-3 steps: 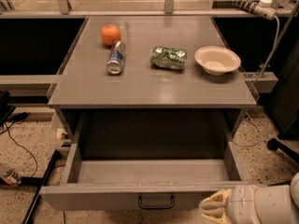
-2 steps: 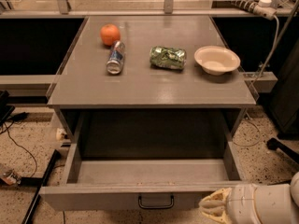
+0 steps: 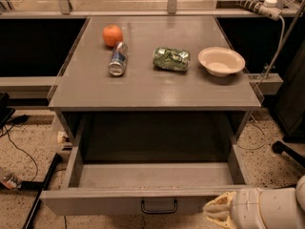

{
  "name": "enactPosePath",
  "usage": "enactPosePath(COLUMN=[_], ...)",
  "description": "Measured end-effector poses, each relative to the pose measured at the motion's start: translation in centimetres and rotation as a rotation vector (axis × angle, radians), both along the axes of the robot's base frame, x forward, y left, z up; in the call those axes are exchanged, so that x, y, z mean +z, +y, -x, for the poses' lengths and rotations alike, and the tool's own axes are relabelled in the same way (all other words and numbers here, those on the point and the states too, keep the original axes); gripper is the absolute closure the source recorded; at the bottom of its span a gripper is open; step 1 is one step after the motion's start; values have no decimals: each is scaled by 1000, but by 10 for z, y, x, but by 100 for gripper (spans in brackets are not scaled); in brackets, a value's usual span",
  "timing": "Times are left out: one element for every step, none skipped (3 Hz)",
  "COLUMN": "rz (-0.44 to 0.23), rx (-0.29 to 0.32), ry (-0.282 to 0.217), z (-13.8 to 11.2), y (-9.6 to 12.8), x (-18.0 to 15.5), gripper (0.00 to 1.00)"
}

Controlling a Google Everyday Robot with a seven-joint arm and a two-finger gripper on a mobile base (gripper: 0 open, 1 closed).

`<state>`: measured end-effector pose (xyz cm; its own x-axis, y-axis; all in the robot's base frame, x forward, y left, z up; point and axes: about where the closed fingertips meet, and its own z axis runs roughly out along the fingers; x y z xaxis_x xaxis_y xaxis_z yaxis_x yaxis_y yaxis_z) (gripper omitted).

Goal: Close top drawer

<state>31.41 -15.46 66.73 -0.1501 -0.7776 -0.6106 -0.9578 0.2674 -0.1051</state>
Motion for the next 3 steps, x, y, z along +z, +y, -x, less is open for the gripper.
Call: enactPosePath(rz=[1, 2, 5], rx=[11, 28, 48], ry=[-13, -30, -75], z=[-7, -21, -63], y=[3, 8, 13], x=[0, -1, 2], gripper=[11, 0, 19])
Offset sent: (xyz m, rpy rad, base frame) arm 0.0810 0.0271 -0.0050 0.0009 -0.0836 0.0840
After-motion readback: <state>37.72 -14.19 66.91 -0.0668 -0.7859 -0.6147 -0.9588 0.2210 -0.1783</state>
